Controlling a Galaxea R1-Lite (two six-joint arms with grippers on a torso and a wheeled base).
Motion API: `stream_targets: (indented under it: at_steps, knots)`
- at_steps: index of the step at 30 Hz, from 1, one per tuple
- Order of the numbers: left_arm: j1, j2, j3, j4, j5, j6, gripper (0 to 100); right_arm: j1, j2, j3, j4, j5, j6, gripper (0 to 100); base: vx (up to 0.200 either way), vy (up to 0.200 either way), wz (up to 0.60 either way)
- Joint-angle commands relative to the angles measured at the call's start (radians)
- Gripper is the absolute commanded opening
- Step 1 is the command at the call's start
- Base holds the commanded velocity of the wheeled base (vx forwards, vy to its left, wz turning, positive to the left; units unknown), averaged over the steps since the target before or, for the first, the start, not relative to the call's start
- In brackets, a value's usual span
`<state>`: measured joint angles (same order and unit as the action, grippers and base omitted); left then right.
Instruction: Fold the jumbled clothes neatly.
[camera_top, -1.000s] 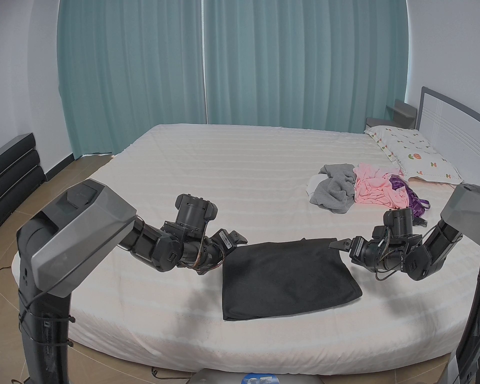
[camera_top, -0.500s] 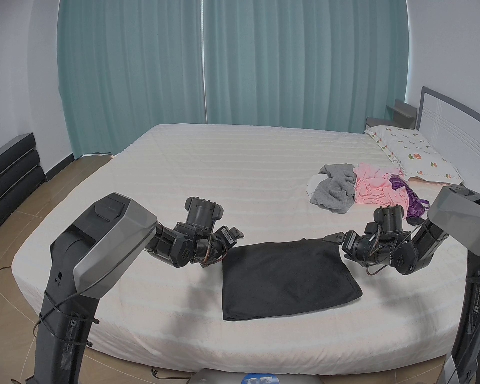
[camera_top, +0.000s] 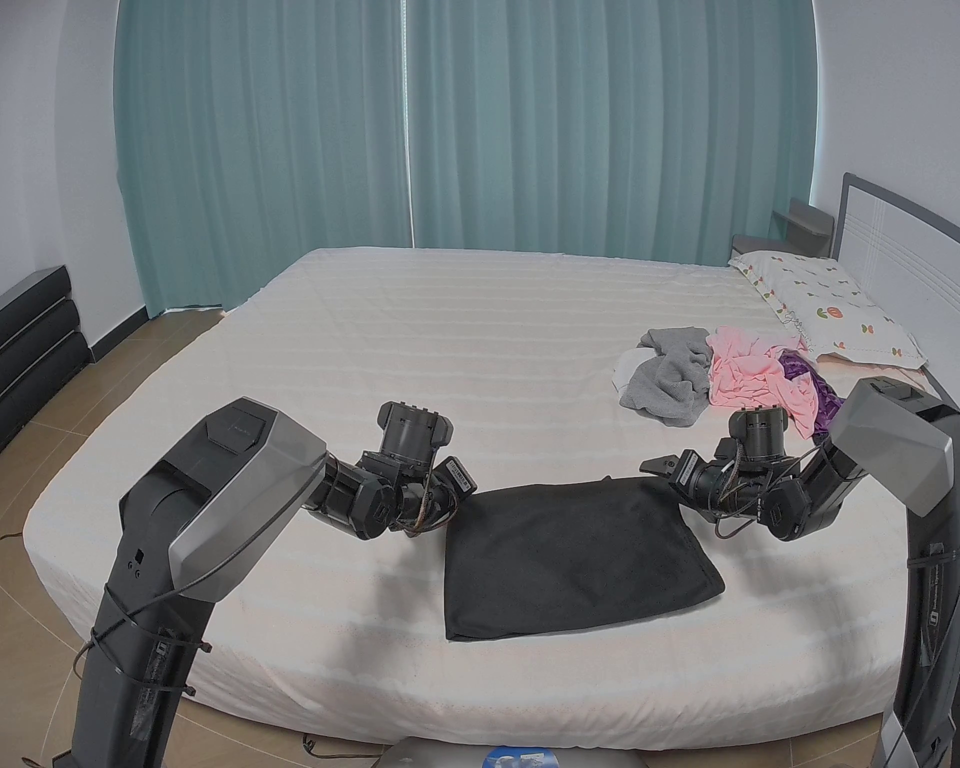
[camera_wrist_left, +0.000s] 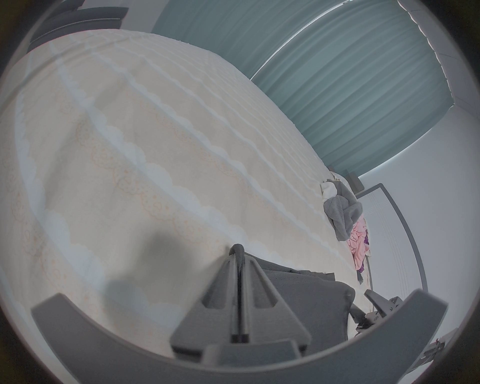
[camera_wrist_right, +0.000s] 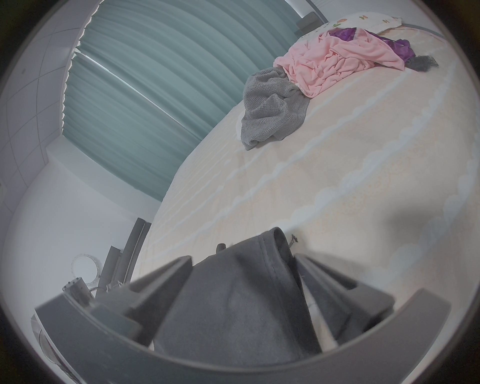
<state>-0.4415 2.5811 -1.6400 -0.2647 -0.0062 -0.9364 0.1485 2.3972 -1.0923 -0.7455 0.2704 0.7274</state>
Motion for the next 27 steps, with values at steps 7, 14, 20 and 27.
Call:
stream_targets:
  at_steps: [7, 14, 20, 27]
  knots:
    - [0.023, 0.001, -0.007, -0.011, 0.028, 0.001, 0, -0.015, 0.076, -0.080, 0.002, -0.014, 0.030, 0, 0.000, 0.000, 0.00]
    - [0.027, 0.001, -0.024, -0.018, 0.038, 0.002, 0, -0.020, 0.071, -0.080, -0.008, -0.040, 0.075, 0, 0.000, 0.000, 0.00]
    - [0.032, 0.007, -0.032, -0.018, 0.035, 0.004, 0, -0.021, 0.077, -0.086, -0.009, -0.042, 0.082, 0, 0.000, 0.000, 0.00]
    - [0.030, 0.019, -0.050, -0.018, 0.029, 0.005, 0, -0.020, 0.080, -0.089, -0.015, -0.050, 0.086, 0, 0.000, 0.000, 0.00]
